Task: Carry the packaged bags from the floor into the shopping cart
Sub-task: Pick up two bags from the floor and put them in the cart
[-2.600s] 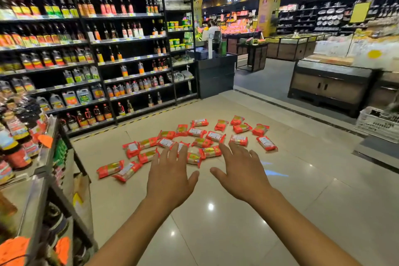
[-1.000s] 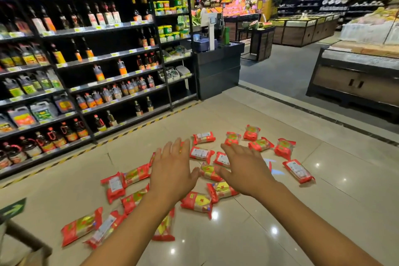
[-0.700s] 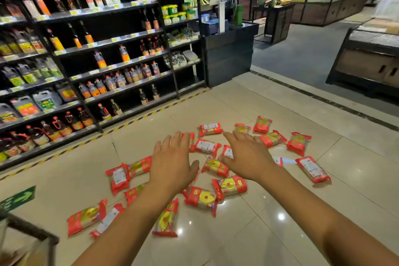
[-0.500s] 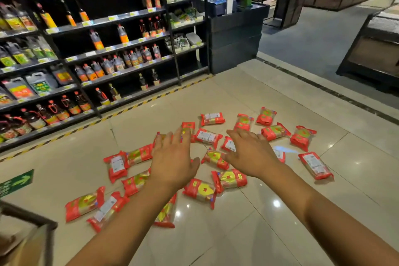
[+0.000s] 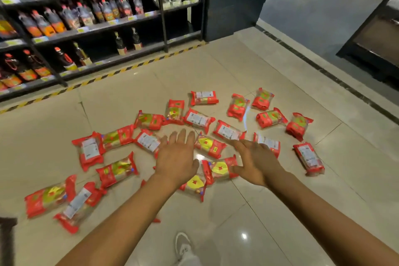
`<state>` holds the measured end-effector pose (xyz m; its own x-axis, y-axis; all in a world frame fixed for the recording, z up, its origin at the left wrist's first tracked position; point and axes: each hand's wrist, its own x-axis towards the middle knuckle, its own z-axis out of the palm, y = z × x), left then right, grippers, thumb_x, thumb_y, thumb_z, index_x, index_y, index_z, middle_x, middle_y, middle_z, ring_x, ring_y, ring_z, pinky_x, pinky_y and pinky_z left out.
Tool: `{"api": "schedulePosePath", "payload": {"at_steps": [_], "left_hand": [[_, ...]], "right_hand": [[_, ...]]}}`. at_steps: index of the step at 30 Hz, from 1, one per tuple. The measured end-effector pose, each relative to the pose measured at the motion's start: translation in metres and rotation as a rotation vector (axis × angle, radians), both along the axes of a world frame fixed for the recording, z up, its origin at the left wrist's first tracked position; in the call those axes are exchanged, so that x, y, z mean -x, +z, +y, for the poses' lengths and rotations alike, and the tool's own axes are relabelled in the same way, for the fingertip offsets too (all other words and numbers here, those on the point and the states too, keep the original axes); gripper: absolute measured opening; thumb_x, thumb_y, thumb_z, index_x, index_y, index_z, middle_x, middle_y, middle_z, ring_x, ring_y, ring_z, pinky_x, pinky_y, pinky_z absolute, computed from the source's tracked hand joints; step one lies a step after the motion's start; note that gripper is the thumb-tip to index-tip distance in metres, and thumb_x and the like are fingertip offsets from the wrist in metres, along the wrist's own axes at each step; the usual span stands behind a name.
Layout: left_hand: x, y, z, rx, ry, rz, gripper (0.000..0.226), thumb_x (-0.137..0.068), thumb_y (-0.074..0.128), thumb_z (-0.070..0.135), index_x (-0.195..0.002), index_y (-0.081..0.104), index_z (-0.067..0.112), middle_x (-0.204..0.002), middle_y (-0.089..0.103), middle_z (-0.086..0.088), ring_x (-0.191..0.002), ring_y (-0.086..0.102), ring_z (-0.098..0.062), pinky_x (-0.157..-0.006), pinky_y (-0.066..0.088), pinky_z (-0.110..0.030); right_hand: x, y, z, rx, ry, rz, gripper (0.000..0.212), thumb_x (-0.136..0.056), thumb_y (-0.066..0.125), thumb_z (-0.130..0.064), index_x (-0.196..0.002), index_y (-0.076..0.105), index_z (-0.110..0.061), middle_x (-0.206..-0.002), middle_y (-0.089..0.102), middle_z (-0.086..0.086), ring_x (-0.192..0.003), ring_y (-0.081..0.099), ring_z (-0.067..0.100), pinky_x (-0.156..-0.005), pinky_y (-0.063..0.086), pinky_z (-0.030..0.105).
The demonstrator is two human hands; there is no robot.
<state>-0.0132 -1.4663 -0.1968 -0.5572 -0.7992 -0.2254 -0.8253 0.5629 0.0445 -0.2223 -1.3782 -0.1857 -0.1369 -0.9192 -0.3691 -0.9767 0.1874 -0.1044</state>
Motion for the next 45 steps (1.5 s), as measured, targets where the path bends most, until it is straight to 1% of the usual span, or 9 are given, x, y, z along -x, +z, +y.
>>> {"api": "schedulePosePath", "payload": {"at_steps": [12,19,23,26,32,37,41,43,45], "left_hand": [[0.048,-0.210,-0.103,-0.198,-0.125,-0.197,0.086,-0.094,0.060,0.048,-0.160,0.017,0.015,-0.165,0.024,-0.012,-0.151,0.023,-0.033,-0.123,0.021,-0.049],[0.096,-0.416,-0.130,-0.313,-0.145,-0.288,0.082,-0.088,0.068,0.044,-0.154,0.027,0.016,-0.154,0.040,-0.009,-0.140,0.040,-0.031,-0.111,0.035,-0.043],[0.124,-0.544,-0.140,-0.378,-0.195,-0.335,0.092,-0.084,0.072,0.049,-0.156,0.024,0.017,-0.155,0.037,-0.008,-0.141,0.037,-0.030,-0.113,0.034,-0.043],[0.137,-0.638,-0.153,-0.404,-0.209,-0.367,0.083,-0.086,0.071,0.037,-0.154,0.028,0.019,-0.154,0.039,-0.007,-0.140,0.039,-0.029,-0.112,0.036,-0.043],[0.150,-0.784,-0.177,-0.438,-0.290,-0.489,0.098,-0.077,0.084,0.038,-0.154,0.027,0.018,-0.153,0.040,-0.009,-0.140,0.040,-0.031,-0.113,0.033,-0.046],[0.156,-0.846,-0.185,-0.527,-0.355,-0.555,0.097,-0.071,0.089,0.042,-0.149,0.036,0.019,-0.145,0.046,-0.008,-0.132,0.046,-0.031,-0.106,0.038,-0.045],[0.159,-0.855,-0.195,-0.555,-0.398,-0.565,0.094,-0.069,0.089,0.049,-0.144,0.042,0.019,-0.141,0.050,-0.007,-0.131,0.048,-0.030,-0.110,0.034,-0.047],[0.160,-0.850,-0.195,-0.578,-0.380,-0.563,0.089,-0.069,0.091,0.044,-0.139,0.042,0.019,-0.136,0.057,-0.007,-0.126,0.054,-0.031,-0.108,0.039,-0.046],[0.157,-0.845,-0.191,-0.586,-0.337,-0.543,0.085,-0.068,0.092,0.038,-0.134,0.042,0.019,-0.129,0.062,-0.007,-0.118,0.060,-0.031,-0.099,0.047,-0.044]], "right_hand": [[0.059,-0.211,-0.104,-0.197,-0.043,-0.050,0.078,-0.089,0.065,-0.056,-0.153,0.032,-0.027,-0.148,0.052,0.005,-0.133,0.050,0.028,-0.106,0.039,0.039],[0.103,-0.429,-0.131,-0.320,0.026,0.043,0.074,-0.091,0.065,-0.053,-0.151,0.036,-0.021,-0.148,0.051,0.009,-0.135,0.048,0.033,-0.109,0.037,0.042],[0.129,-0.558,-0.147,-0.397,0.009,0.003,0.079,-0.090,0.068,-0.052,-0.153,0.034,-0.021,-0.148,0.050,0.011,-0.135,0.047,0.035,-0.109,0.038,0.044],[0.151,-0.648,-0.171,-0.424,0.020,-0.053,0.085,-0.088,0.071,-0.050,-0.156,0.030,-0.021,-0.150,0.047,0.012,-0.136,0.047,0.036,-0.108,0.042,0.045],[0.190,-0.780,-0.228,-0.442,0.191,-0.027,0.101,-0.081,0.079,-0.050,-0.160,0.023,-0.022,-0.161,0.035,0.011,-0.144,0.037,0.033,-0.116,0.035,0.041],[0.199,-0.850,-0.246,-0.482,0.288,0.030,0.104,-0.077,0.083,-0.050,-0.159,0.026,-0.023,-0.160,0.036,0.006,-0.144,0.038,0.029,-0.113,0.034,0.039],[0.206,-0.866,-0.252,-0.437,0.313,0.084,0.106,-0.076,0.082,-0.051,-0.160,0.022,-0.024,-0.159,0.037,0.005,-0.144,0.037,0.028,-0.112,0.033,0.039],[0.203,-0.863,-0.251,-0.423,0.302,0.119,0.103,-0.073,0.083,-0.054,-0.157,0.032,-0.022,-0.155,0.040,0.008,-0.140,0.038,0.030,-0.110,0.035,0.041],[0.202,-0.861,-0.241,-0.414,0.265,0.092,0.082,-0.077,0.078,-0.056,-0.144,0.049,-0.017,-0.145,0.048,0.011,-0.130,0.044,0.030,-0.105,0.041,0.041]]}}
